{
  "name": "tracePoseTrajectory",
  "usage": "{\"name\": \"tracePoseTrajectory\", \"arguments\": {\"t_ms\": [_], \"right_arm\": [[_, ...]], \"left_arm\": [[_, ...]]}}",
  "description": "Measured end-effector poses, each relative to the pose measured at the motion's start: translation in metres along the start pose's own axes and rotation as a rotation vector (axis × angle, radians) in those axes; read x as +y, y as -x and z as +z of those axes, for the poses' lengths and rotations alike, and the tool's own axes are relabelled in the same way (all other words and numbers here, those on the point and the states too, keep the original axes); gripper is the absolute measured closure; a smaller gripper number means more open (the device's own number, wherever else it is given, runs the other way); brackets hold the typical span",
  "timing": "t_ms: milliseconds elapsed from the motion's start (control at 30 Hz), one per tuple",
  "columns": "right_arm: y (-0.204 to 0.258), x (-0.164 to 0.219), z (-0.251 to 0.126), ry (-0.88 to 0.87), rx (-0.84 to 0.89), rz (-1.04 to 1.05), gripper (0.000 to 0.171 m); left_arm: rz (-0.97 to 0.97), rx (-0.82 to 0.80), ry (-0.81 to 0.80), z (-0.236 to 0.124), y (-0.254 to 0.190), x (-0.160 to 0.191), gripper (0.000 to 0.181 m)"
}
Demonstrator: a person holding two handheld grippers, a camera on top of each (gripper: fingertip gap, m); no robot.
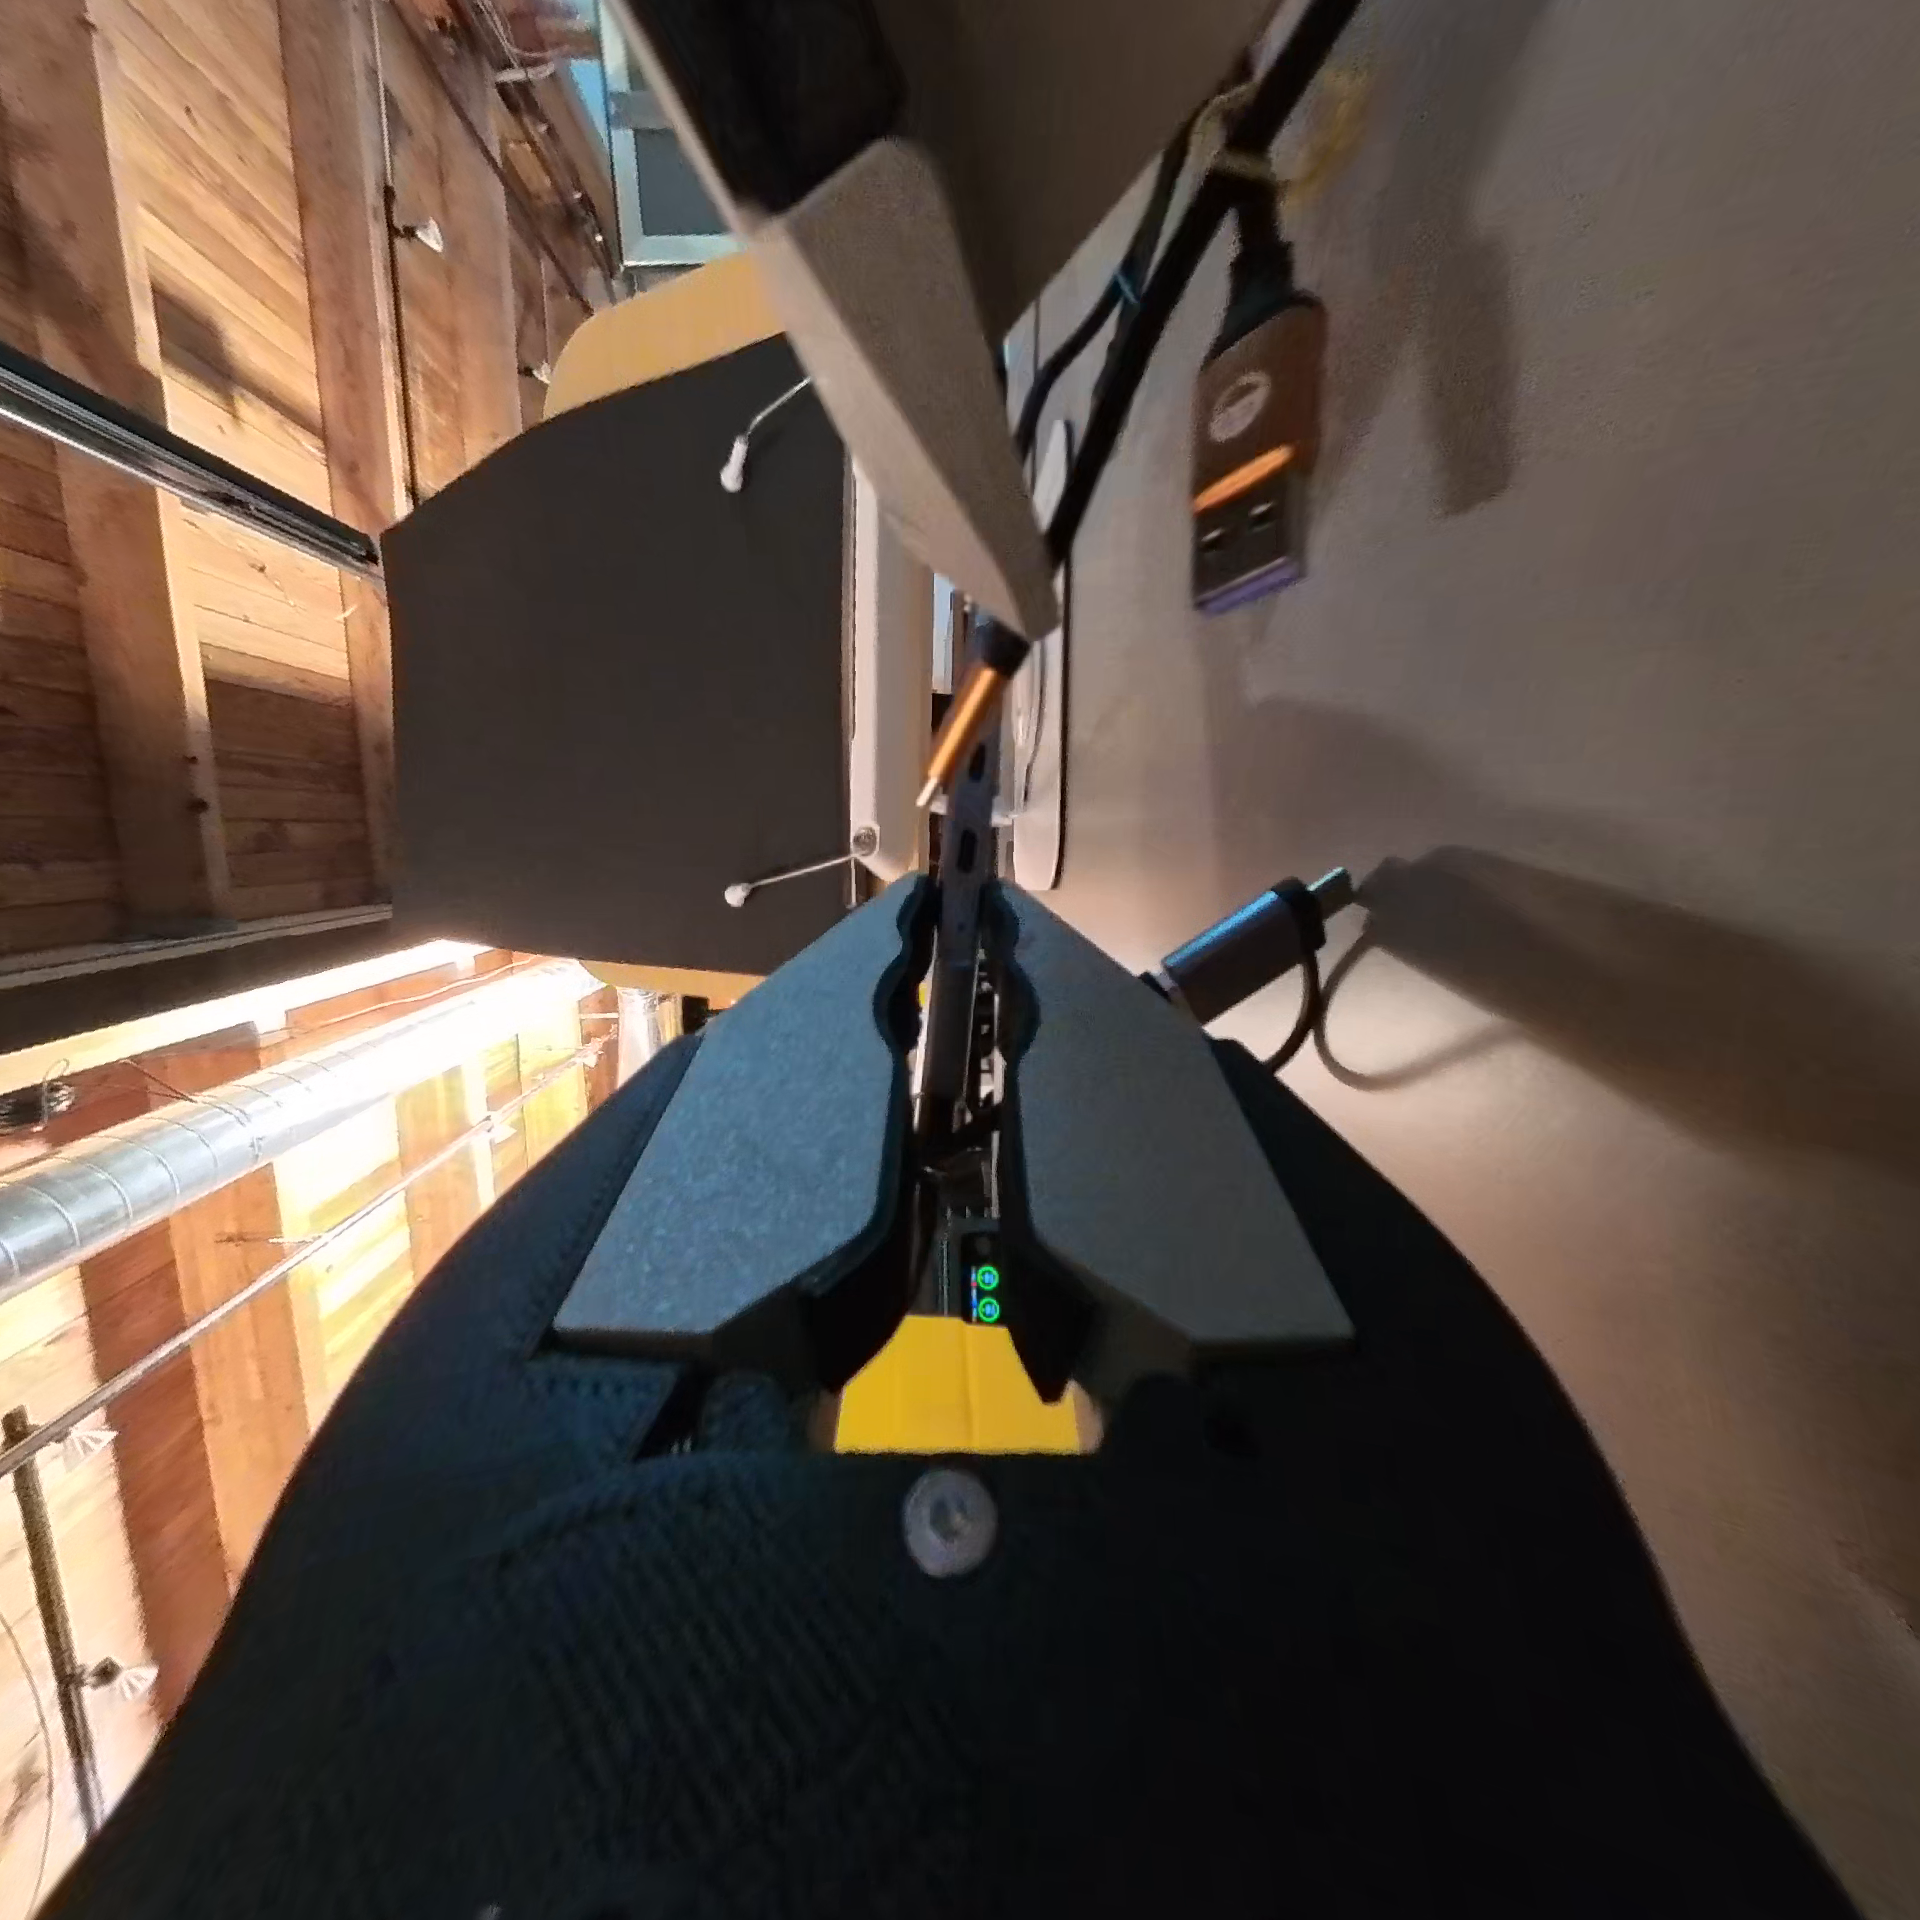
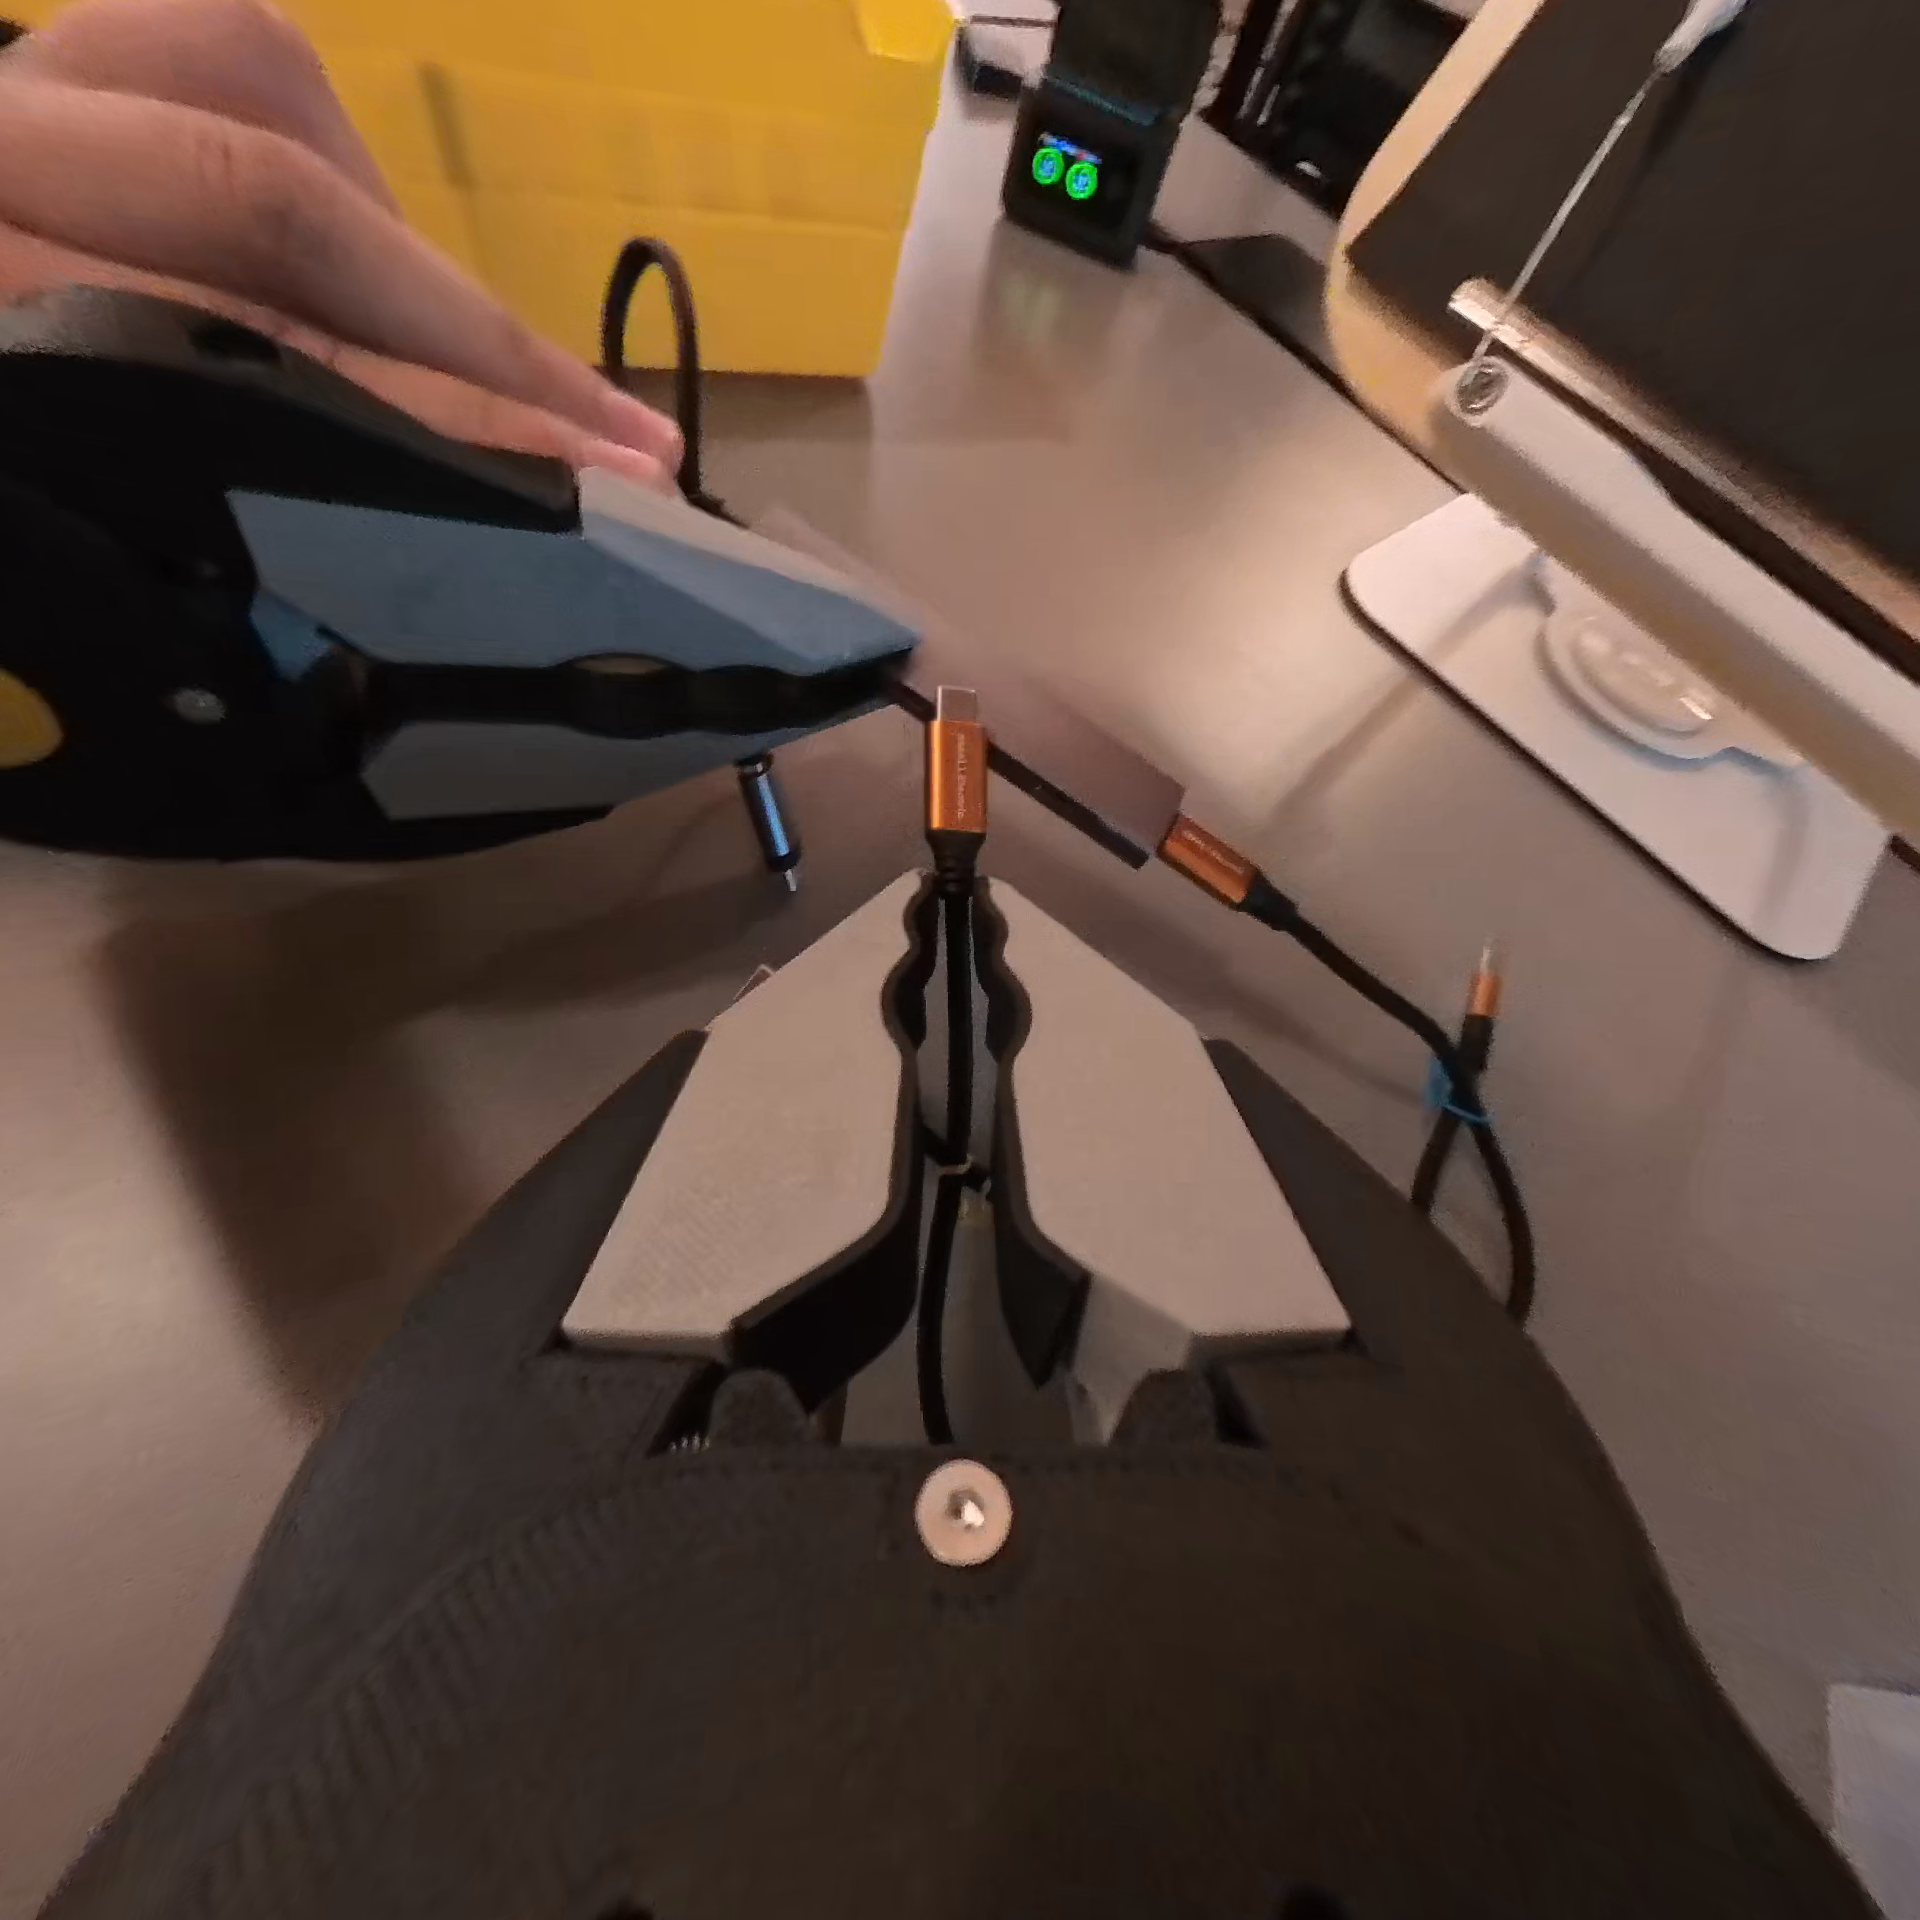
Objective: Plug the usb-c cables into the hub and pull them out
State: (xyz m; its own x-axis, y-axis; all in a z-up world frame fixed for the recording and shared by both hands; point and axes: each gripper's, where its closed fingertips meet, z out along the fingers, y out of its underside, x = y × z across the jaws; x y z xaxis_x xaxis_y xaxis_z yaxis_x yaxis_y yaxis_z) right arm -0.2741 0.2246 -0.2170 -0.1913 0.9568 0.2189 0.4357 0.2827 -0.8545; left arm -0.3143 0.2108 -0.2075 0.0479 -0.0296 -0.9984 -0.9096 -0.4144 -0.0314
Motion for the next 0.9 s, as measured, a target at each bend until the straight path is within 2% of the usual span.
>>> {"name": "tracePoseTrajectory", "arguments": {"t_ms": [500,900], "right_arm": [[-0.01,0.015,0.005,0.109,0.116,-0.061,0.168],[-0.011,0.02,0.007,0.128,0.115,-0.047,0.167]], "left_arm": [[0.052,-0.038,0.042,0.003,0.001,-0.01,0.174],[0.054,-0.037,0.075,0.005,0.001,-0.005,0.174]]}}
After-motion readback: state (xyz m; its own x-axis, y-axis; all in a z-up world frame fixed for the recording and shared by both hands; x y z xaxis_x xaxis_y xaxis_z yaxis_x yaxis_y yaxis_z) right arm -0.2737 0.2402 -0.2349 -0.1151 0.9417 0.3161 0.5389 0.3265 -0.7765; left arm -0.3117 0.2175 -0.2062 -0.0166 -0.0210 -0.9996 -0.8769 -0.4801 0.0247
